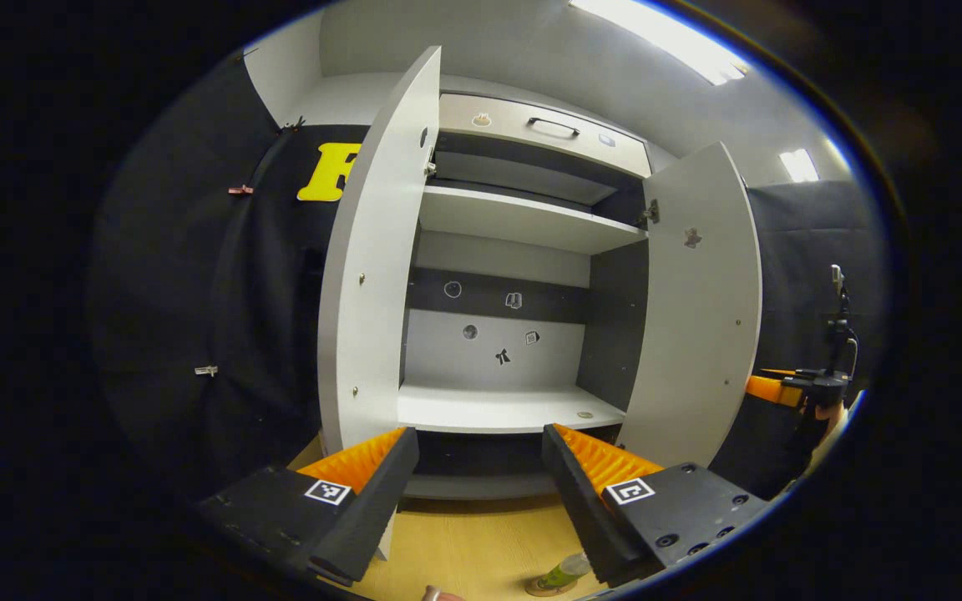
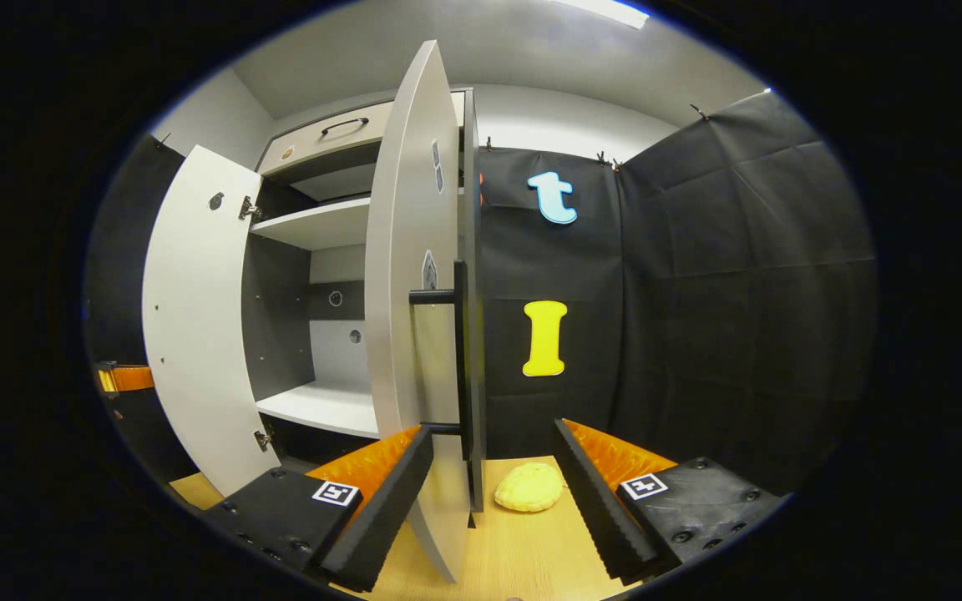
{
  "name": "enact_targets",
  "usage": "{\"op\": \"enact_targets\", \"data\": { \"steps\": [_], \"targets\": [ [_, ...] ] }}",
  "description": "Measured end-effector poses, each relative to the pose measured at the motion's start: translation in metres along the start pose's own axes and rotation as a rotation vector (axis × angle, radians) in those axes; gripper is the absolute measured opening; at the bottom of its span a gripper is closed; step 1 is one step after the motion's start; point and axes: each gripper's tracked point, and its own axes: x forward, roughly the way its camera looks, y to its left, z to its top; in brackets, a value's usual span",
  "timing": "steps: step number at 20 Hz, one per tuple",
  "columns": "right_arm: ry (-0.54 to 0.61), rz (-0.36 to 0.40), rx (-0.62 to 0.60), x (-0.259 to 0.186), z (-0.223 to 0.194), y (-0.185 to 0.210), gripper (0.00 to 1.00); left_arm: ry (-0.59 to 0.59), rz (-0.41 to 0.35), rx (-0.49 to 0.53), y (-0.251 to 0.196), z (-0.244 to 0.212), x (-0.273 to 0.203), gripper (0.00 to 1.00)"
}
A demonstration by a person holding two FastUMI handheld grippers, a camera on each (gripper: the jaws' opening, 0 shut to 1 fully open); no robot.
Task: Grasp the bottle in the cabinet with the left hand and place it on the coaster, then close the right door with the right hand and the left door with the left hand.
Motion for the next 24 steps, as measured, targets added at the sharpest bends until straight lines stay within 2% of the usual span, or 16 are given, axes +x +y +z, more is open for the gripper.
{"op": "enact_targets", "data": {
  "steps": [5, 9, 12, 18, 24],
  "targets": [
    [0.013, 0.092, 0.04, 0.007, -0.005, 0.047, 0.98, 0.026, 0.023, 0.028, 0.016, -0.006, -0.003, 0.95],
    [0.035, 0.233, 0.044, 0.031, -0.013, 0.112, 0.98, 0.03, 0.068, 0.048, 0.035, -0.004, -0.016, 0.95],
    [-0.006, 0.33, 0.118, 0.029, 0.004, 0.15, 0.98, 0.022, 0.107, 0.076, 0.05, 0.004, -0.024, 0.95],
    [0.019, 0.33, 0.083, 0.025, -0.009, 0.15, 0.98, 0.01, 0.19, 0.107, 0.084, 0.01, -0.039, 0.95],
    [0.038, 0.312, 0.061, 0.015, -0.018, 0.147, 0.98, 0.028, 0.28, 0.124, 0.134, 0.007, -0.026, 0.95]
  ]
}}
